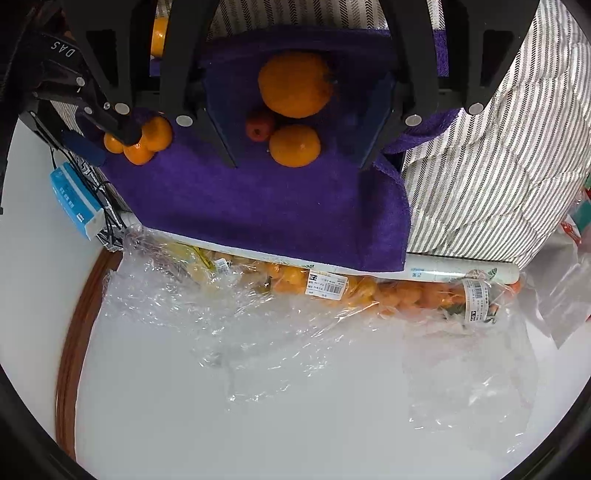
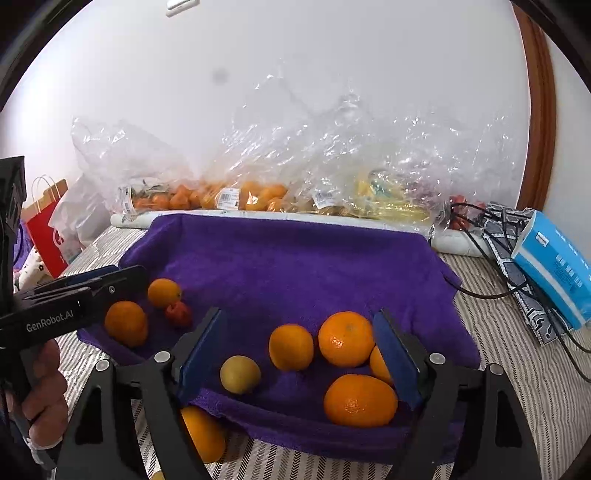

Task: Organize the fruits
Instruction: 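Withdraw both open tools from the towel toward the loose fruits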

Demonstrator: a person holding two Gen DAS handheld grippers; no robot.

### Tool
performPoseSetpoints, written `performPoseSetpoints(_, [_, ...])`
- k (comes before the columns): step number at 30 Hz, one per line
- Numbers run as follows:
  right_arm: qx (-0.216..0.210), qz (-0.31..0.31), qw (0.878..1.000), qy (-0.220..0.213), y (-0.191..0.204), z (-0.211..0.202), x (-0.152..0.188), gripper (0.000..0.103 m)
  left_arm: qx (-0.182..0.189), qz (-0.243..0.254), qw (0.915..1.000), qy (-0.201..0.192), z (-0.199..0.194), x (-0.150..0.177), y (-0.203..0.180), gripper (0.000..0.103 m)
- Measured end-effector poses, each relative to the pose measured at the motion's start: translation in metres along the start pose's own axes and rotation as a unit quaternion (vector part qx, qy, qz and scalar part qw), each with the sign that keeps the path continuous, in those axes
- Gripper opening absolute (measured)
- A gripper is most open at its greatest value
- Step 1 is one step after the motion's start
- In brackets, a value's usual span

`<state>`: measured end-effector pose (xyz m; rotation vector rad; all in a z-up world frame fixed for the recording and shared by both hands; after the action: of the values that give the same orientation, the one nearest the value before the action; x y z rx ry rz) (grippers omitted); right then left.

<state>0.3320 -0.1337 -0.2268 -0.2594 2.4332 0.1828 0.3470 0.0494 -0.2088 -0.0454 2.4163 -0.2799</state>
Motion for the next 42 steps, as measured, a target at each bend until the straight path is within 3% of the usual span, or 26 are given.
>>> performPoseSetpoints(5, [0.016, -0.004, 1.0, 0.023, -0.002, 0.004, 0.002, 0.084, 0.002, -0.011, 0.9999, -0.006, -0.005, -0.003, 0.003, 0.061])
performPoseSetpoints(13, [0.009, -0.003, 1.0, -0.026, -0.004, -0.008, -0.002, 0.086, 0.005, -0.003, 0.9999, -0.012, -0.007, -0.002, -0.004, 0.061])
performPoseSetpoints(22, [-0.024, 0.021, 0.999, -0.014, 0.002, -0.024, 0.0, 0.086, 0.015, -0.004, 0.9994, -0.031, -0.016, -0.006, -0.007, 0.061])
performPoseSetpoints(32, [0.001, 0.032, 0.999, -0.011, 0.018, -0.065, 0.025, 0.086, 0.015, -0.019, 0.9977, -0.064, -0.034, -0.01, -0.001, 0.061])
performPoseSetpoints(42, [0.029, 0.031, 0.999, -0.016, 0.013, -0.106, 0.037, 0.083, -0.006, 0.022, 0.9985, -0.05, -0.053, 0.004, -0.004, 0.061])
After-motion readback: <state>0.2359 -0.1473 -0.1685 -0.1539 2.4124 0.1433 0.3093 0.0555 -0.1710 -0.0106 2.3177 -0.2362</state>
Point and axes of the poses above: each gripper's, at about its wrist camera, not at the fingertips, and z roughly the way its jaws point, y to its left, x to its underside, the point moved 10 cm from there along z, roughly the way its jaws point, and after that the axes turned 11 degrees about y, right-handed, at the moved point
